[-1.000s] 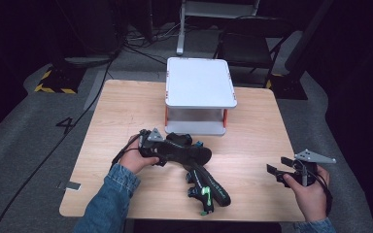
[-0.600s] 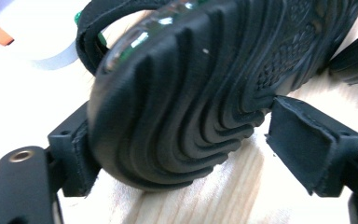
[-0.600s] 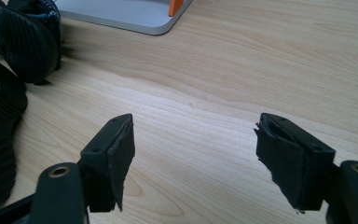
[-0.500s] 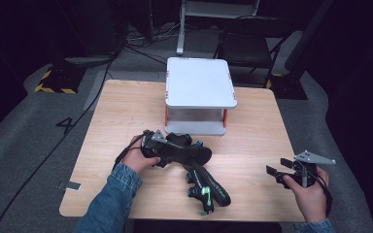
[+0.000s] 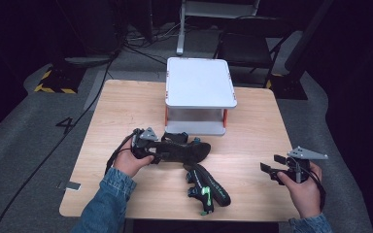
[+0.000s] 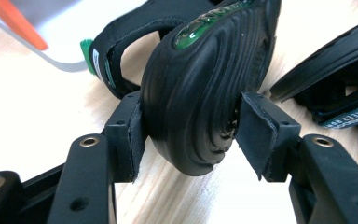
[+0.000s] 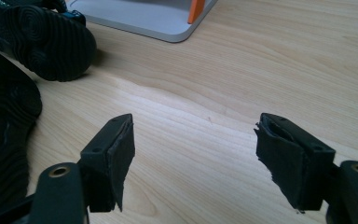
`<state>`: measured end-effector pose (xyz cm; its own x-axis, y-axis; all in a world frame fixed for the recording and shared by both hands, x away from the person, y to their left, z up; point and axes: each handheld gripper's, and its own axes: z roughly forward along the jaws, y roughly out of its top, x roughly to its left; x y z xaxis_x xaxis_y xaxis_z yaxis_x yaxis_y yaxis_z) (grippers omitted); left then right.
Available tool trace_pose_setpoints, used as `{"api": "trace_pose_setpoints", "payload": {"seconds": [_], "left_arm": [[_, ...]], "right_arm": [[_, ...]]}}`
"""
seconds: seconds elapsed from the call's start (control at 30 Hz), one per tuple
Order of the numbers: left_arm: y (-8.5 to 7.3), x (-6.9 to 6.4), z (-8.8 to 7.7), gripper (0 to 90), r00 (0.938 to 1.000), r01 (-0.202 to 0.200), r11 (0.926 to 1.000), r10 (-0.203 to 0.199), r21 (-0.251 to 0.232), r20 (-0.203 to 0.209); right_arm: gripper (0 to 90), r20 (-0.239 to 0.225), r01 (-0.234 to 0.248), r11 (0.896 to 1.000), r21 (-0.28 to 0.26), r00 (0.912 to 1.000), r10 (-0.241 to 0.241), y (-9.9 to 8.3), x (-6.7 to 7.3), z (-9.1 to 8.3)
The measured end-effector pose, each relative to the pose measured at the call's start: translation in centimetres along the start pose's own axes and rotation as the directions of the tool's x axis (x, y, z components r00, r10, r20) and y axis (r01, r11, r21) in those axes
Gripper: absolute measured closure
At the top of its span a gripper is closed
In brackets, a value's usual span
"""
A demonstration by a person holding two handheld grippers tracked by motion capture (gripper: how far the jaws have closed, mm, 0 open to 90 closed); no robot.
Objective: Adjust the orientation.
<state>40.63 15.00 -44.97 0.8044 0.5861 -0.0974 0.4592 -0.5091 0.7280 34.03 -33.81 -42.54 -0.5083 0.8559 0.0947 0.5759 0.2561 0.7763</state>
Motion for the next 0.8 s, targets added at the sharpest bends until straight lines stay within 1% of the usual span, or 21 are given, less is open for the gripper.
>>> {"api": "trace_pose_setpoints", "payload": {"seconds": [0.03, 0.07, 0.1, 0.13, 0.17, 0.23, 0.3, 0.33, 0.37, 0.4, 0.43, 0.47, 0.5, 0.53, 0.57, 0.6, 0.63, 0.7, 0.73, 0.77, 0.8], "left_arm": [[0.0, -0.1, -0.6, 48.2, 1.0000, 0.001, 0.9998, -0.001, -0.018, -0.005], [0.1, -0.4, -1.3, 50.1, 0.9989, -0.020, 0.9996, 0.019, -0.020, -0.042], [0.2, -1.0, -2.3, 50.2, 0.9893, -0.062, 0.9980, 0.064, 0.014, -0.131], [0.2, -1.0, -2.3, 50.2, 0.9893, -0.062, 0.9980, 0.064, 0.014, -0.131], [0.1, -1.2, -2.8, 50.2, 0.9833, -0.076, 0.9969, 0.078, 0.021, -0.164], [-0.1, -1.6, -3.6, 50.7, 0.9740, -0.087, 0.9956, 0.092, 0.035, -0.207], [-0.4, -1.7, -4.2, 51.8, 0.9724, -0.085, 0.9955, 0.092, 0.043, -0.214], [-0.5, -1.8, -4.5, 51.8, 0.9754, -0.081, 0.9957, 0.089, 0.045, -0.202], [-0.7, -2.2, -4.8, 54.1, 0.9793, -0.102, 0.9926, 0.112, 0.067, -0.169], [-0.7, -2.2, -4.8, 54.7, 0.9793, -0.102, 0.9926, 0.112, 0.067, -0.169], [-0.8, -2.9, -5.0, 55.1, 0.9714, -0.167, 0.9788, 0.184, 0.118, -0.150], [-0.8, -3.2, -5.0, 55.6, 0.9708, -0.185, 0.9715, 0.204, 0.148, -0.126], [-0.8, -3.2, -5.0, 56.6, 0.9708, -0.185, 0.9715, 0.204, 0.148, -0.126], [-0.8, -3.4, -5.1, 56.6, 0.9709, -0.205, 0.9647, 0.222, 0.165, -0.090], [-1.1, -3.7, -5.0, 58.9, 0.9736, -0.218, 0.9596, 0.226, 0.177, -0.027], [-1.1, -3.7, -5.0, 59.4, 0.9736, -0.218, 0.9596, 0.226, 0.177, -0.027], [-1.2, -3.9, -4.7, 58.9, 0.9722, -0.231, 0.9548, 0.234, 0.187, 0.005], [-1.4, -4.4, -3.8, 55.3, 0.9702, -0.241, 0.9481, 0.231, 0.207, 0.074], [-1.4, -4.4, -3.8, 53.5, 0.9702, -0.241, 0.9481, 0.231, 0.207, 0.074], [-1.6, -4.8, -3.4, 52.9, 0.9672, -0.248, 0.9379, 0.227, 0.242, 0.114], [-1.7, -4.8, -3.4, 52.7, 0.9649, -0.258, 0.9339, 0.235, 0.248, 0.117]], "right_arm": [[28.5, -0.004, 0.000, 1.000, -0.001, 1.0000, 0.000, 0.1, 0.1, 0.1], [28.6, -0.013, 0.008, 1.000, -0.002, 0.9999, -0.008, 0.4, 0.2, 0.4], [28.6, -0.018, 0.010, 1.000, -0.004, 0.9998, -0.010, 0.6, 0.3, 0.6], [28.6, -0.018, 0.010, 1.000, -0.004, 0.9998, -0.010, 0.6, 0.3, 0.6], [28.6, -0.022, 0.016, 1.000, 0.000, 0.9996, -0.016, 0.7, 0.4, 0.8], [28.4, -0.042, 0.029, 1.000, 0.008, 0.9987, -0.029, 1.3, 0.8, 1.6], [28.4, -0.053, 0.040, 0.999, 0.009, 0.9978, -0.040, 1.5, 1.1, 1.9], [28.4, -0.053, 0.040, 0.999, 0.009, 0.9978, -0.040, 1.5, 1.1, 1.9], [28.3, -0.061, 0.044, 0.999, 0.011, 0.9972, -0.043, 1.8, 1.3, 2.2], [28.3, -0.061, 0.044, 0.999, 0.011, 0.9972, -0.043, 1.8, 1.3, 2.2], [28.2, -0.067, 0.054, 0.999, 0.010, 0.9963, -0.053, 2.0, 1.4, 2.5], [28.2, -0.069, 0.050, 0.999, 0.012, 0.9964, -0.049, 2.1, 1.5, 2.6], [28.2, -0.069, 0.050, 0.999, 0.012, 0.9964, -0.049, 2.1, 1.5, 2.6], [28.2, -0.072, 0.054, 0.998, 0.013, 0.9960, -0.053, 2.2, 1.6, 2.7], [28.2, -0.077, 0.059, 0.998, 0.015, 0.9954, -0.057, 2.3, 1.8, 3.0], [28.2, -0.077, 0.059, 0.998, 0.015, 0.9954, -0.057, 2.3, 1.8, 3.0], [28.2, -0.086, 0.065, 0.998, 0.020, 0.9943, -0.063, 2.4, 1.9, 3.2], [28.2, -0.089, 0.070, 0.997, 0.021, 0.9937, -0.068, 2.4, 2.0, 3.3], [28.2, -0.089, 0.070, 0.997, 0.021, 0.9937, -0.068, 2.4, 2.0, 3.3], [28.1, -0.090, 0.071, 0.997, 0.024, 0.9936, -0.069, 2.5, 2.1, 3.4], [28.1, -0.090, 0.074, 0.997, 0.023, 0.9933, -0.072, 2.5, 2.1, 3.5]]}}
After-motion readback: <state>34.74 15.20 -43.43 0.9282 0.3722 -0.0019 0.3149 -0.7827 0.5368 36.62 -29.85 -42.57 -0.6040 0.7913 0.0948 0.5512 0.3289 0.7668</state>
